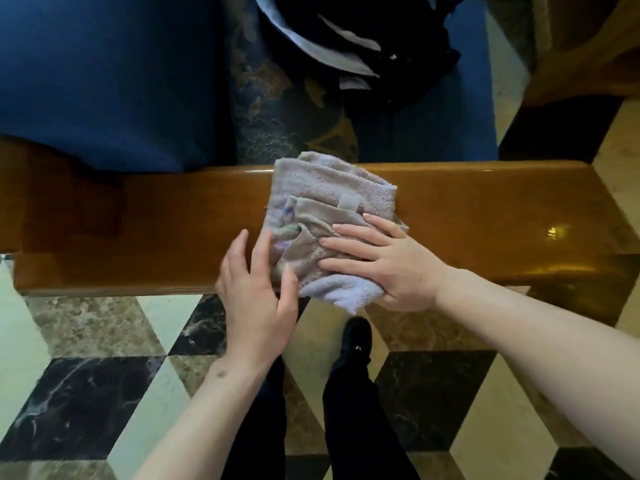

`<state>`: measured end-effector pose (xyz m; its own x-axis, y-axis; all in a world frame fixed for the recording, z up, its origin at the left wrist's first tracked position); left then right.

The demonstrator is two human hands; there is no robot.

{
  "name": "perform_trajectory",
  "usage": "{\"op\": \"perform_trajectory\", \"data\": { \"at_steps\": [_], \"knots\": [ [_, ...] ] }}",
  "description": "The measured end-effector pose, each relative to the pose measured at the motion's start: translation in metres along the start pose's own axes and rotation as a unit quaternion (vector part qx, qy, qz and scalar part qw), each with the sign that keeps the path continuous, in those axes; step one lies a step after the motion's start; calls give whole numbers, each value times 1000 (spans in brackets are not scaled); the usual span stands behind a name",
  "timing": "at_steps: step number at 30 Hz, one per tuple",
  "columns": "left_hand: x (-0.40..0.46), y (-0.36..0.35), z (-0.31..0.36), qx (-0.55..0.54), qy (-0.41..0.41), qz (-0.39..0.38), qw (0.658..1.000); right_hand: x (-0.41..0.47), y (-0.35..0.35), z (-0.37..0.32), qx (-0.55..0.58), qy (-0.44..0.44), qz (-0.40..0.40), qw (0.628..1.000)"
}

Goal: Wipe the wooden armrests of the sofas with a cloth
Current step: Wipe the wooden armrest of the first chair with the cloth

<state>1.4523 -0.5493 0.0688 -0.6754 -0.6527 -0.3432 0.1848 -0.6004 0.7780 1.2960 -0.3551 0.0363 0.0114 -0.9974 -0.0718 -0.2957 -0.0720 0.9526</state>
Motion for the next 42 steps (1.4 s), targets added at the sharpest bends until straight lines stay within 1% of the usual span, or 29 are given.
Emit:
{"op": "perform_trajectory", "data": {
  "at_steps": [3, 6, 9, 11, 13, 14, 17, 20, 21, 22, 23, 24, 25, 29, 31, 33, 34, 36, 38, 40, 42],
  "knots": [
    [-7, -33, 35, 19, -2, 0, 1000, -76, 7, 25, 11, -95, 21, 995],
    [-19, -61, 67, 40, -12, -14, 999, -159, 13, 47, 17, -214, 49, 976],
    [-31, -81, 89, 61, -23, -27, 998, -221, 17, 57, 19, -353, 79, 932],
    [-37, -89, 96, 70, -33, -36, 996, -229, 16, 50, 38, -433, 112, 894],
    [-42, -90, 98, 72, -50, -45, 995, -212, 11, 34, 44, -508, 168, 843],
    [-44, -90, 97, 73, -54, -47, 995, -196, 9, 25, 45, -551, 197, 810],
    [-42, -76, 80, 75, -43, -43, 995, -132, 3, 0, 53, -685, 255, 680],
    [-35, -53, 55, 58, 5, -32, 998, -60, 1, -20, 83, -763, 298, 567],
    [-32, -44, 44, 50, 21, -24, 998, -35, 1, -29, 93, -776, 311, 540],
    [-27, -30, 29, 44, 33, -13, 998, -5, 1, -39, 103, -782, 319, 525],
    [-21, -17, 15, 42, 44, -5, 998, 23, 1, -51, 108, -782, 320, 523],
    [-14, -3, -1, 43, 54, 4, 998, 52, 1, -65, 112, -775, 318, 534],
    [-7, 11, -19, 43, 66, 11, 997, 80, -1, -78, 120, -762, 313, 554],
    [17, 64, -85, 17, 94, 37, 995, 185, -14, -139, 147, -689, 258, 661],
    [29, 87, -105, -60, 112, 59, 990, 232, -18, -164, 137, -625, 232, 732],
    [40, 107, -117, -163, 152, 82, 971, 270, -22, -181, 134, -541, 220, 801],
    [45, 114, -121, -195, 167, 93, 962, 281, -25, -186, 142, -492, 214, 832],
    [50, 128, -127, -209, 170, 110, 957, 283, -32, -192, 126, -384, 187, 895],
    [53, 132, -126, -171, 156, 111, 967, 259, -36, -180, 75, -266, 155, 948],
    [52, 126, -120, -127, 154, 95, 975, 225, -34, -153, 51, -146, 125, 980],
    [45, 113, -100, -104, 156, 76, 979, 181, -25, -120, 34, -39, 91, 994]
  ]
}}
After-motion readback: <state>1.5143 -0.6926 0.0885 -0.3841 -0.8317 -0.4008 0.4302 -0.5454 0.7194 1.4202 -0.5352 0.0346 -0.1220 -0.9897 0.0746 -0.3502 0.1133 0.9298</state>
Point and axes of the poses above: each hand's wrist, its own x-axis towards the middle knuckle, its own y-axis out of the back of the hand, z = x × y, the point moved 1 cm from there along x, towards the middle knuckle, and after that the axes turned 10 degrees about y, right-handed, at the moved point
